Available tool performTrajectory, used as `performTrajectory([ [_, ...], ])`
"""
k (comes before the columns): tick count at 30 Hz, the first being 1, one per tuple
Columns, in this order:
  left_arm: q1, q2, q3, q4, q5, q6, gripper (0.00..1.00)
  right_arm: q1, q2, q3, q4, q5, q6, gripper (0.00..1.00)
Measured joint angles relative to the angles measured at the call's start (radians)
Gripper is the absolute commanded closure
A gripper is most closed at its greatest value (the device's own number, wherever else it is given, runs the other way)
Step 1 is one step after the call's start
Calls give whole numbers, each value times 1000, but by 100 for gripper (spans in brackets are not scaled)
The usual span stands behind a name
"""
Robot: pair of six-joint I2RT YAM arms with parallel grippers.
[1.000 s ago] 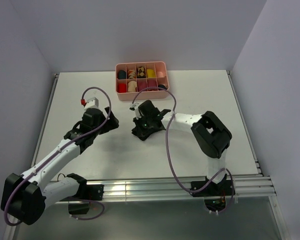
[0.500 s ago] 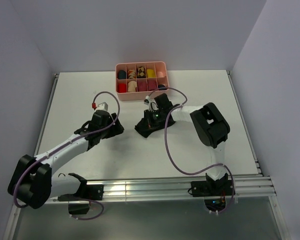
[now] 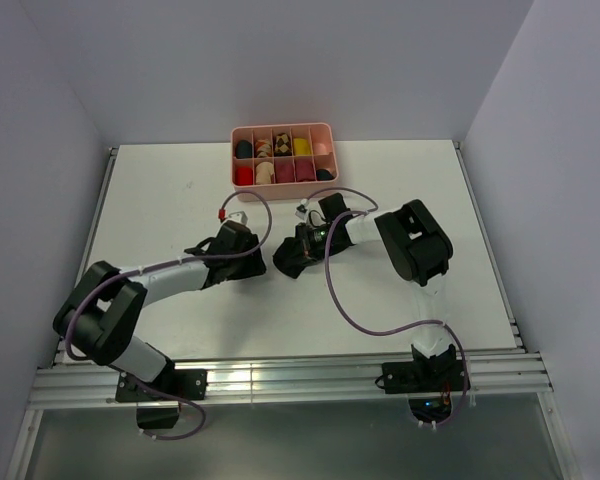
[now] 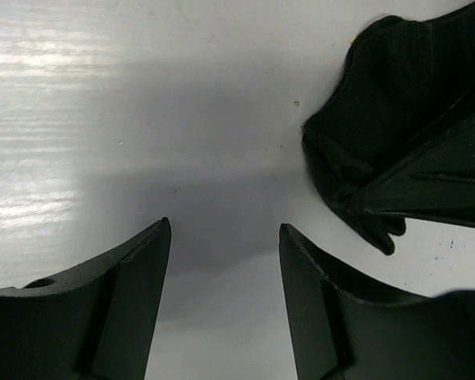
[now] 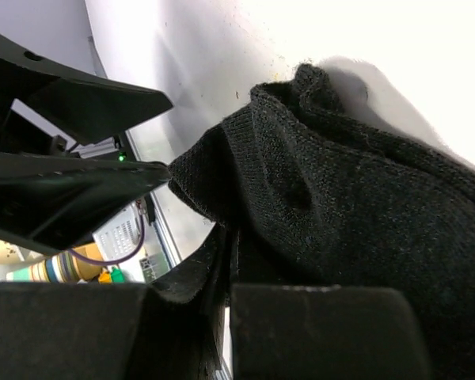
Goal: Roll the socks
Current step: Roll the sock at the center of the board.
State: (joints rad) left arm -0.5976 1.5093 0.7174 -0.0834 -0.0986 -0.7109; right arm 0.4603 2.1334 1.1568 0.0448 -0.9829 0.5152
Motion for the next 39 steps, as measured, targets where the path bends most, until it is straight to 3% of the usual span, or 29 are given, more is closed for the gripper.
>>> performTrajectory([
  [13,-31,130,100,65,9,18,38,-7,1,0,-6,-6,-2,93],
  [26,-31,198,154,110,24,13,40,-10,1,2,-5,-15,1,72],
  [39,-31,252,199,126,24,-13,48,-10,-11,-17,35,-24,16,61],
])
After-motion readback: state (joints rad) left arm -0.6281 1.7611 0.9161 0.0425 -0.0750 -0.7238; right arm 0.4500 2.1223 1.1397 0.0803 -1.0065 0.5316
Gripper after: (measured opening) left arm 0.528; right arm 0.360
